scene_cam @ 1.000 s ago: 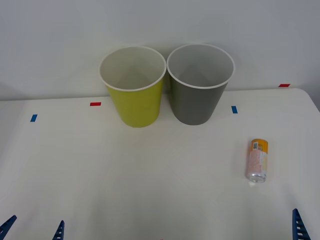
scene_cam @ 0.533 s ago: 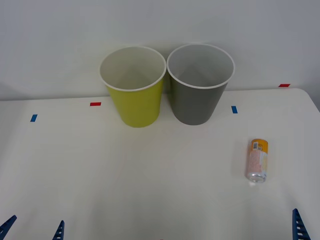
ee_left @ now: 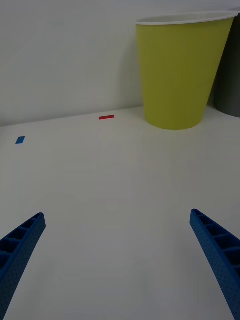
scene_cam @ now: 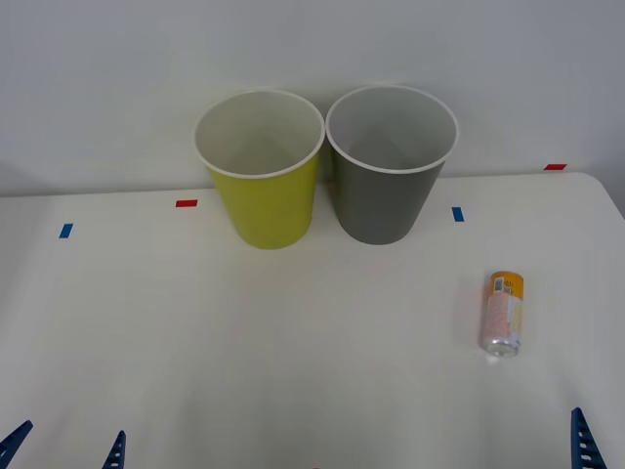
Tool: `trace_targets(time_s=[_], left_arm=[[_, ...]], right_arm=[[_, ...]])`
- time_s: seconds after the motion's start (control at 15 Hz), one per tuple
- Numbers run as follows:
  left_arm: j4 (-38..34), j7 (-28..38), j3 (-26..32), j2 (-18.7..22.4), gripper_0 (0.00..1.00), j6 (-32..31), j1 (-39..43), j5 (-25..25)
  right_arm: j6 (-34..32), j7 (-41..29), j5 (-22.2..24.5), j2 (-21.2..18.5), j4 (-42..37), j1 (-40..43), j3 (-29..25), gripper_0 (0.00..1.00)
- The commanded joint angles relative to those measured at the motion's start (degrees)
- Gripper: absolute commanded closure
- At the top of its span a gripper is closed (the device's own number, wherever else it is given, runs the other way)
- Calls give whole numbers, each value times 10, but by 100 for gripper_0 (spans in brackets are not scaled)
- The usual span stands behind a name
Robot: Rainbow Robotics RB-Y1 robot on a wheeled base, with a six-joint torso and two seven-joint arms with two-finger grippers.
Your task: Put cans in the gray bin and PET bottles in the light green bin.
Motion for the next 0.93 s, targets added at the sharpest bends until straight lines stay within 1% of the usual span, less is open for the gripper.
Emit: trace_targets(time_s=[0.07, 0.67, 0.73, 0.8, 0.93], left_arm=[[0, 0, 0, 0, 0, 0, 0, 0], [0, 0, 0, 0, 0, 0, 0, 0], [0, 0, 0, 0, 0, 0, 0, 0], [0, 0, 0, 0, 0, 0, 0, 0], [0, 0, 0, 0, 0, 0, 0, 0]], right_arm=[[0, 0, 0, 0, 0, 0, 0, 0], [0, 0, 0, 0, 0, 0, 0, 0], [8, -2, -2, 5, 7, -6, 6, 0], [14, 1, -11, 5, -5, -6, 7, 0], [50, 6, -25, 3, -44, 4, 12, 0]])
